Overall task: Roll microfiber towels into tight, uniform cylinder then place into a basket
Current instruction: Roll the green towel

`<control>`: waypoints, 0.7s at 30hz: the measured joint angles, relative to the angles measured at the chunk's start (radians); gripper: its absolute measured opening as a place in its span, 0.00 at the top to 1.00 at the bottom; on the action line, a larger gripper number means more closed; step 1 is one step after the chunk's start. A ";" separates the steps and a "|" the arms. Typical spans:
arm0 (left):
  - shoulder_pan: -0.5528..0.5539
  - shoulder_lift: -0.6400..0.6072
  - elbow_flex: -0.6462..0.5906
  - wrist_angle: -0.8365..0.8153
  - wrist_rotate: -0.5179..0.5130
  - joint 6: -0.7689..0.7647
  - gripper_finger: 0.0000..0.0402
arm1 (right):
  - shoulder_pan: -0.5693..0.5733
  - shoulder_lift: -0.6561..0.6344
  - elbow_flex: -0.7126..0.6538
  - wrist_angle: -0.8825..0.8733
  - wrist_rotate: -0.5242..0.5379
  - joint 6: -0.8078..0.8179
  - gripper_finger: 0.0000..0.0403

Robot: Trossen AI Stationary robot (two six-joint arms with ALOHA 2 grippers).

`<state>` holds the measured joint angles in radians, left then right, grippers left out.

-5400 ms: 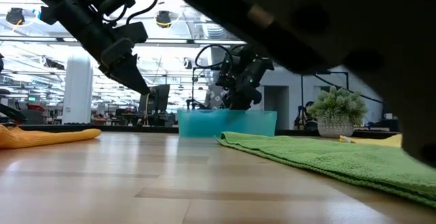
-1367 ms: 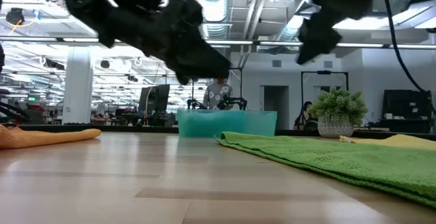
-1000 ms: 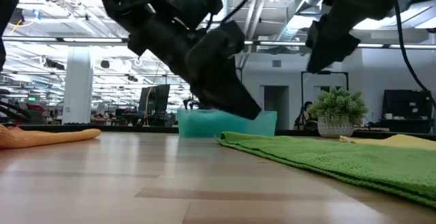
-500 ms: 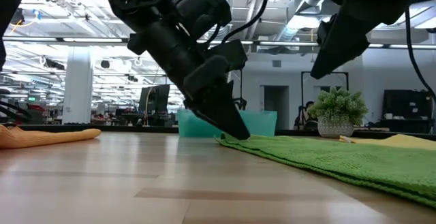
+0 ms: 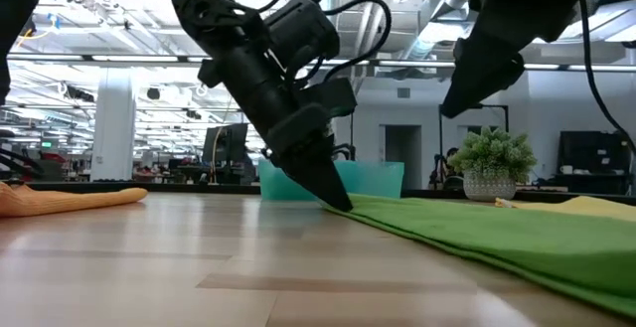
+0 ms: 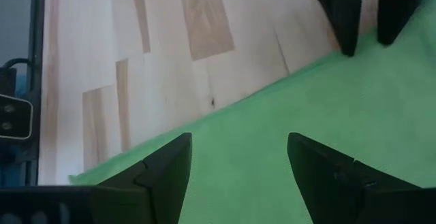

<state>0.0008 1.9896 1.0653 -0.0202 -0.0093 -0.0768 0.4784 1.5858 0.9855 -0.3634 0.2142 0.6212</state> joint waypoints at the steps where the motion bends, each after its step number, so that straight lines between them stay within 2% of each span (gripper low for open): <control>1: 0.008 -0.003 0.000 -0.023 -0.016 0.011 0.62 | -0.005 0.000 0.000 0.001 0.000 0.000 0.34; 13: 0.058 -0.037 -0.001 -0.181 -0.085 0.104 0.62 | -0.078 0.000 0.000 0.001 0.028 0.000 0.34; 17: 0.042 -0.119 -0.012 -0.291 -0.205 0.126 0.62 | -0.081 0.000 0.000 -0.005 0.048 0.000 0.34; 19: 0.031 -0.165 -0.018 -0.356 -0.222 0.124 0.62 | -0.079 0.000 0.000 -0.012 0.050 0.000 0.34; 21: 0.011 -0.208 -0.015 -0.355 -0.211 0.108 0.62 | -0.074 0.000 0.000 -0.027 0.050 0.008 0.34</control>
<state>0.0121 1.7813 1.0504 -0.3750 -0.2200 0.0314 0.4040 1.5856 0.9859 -0.3901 0.2642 0.6290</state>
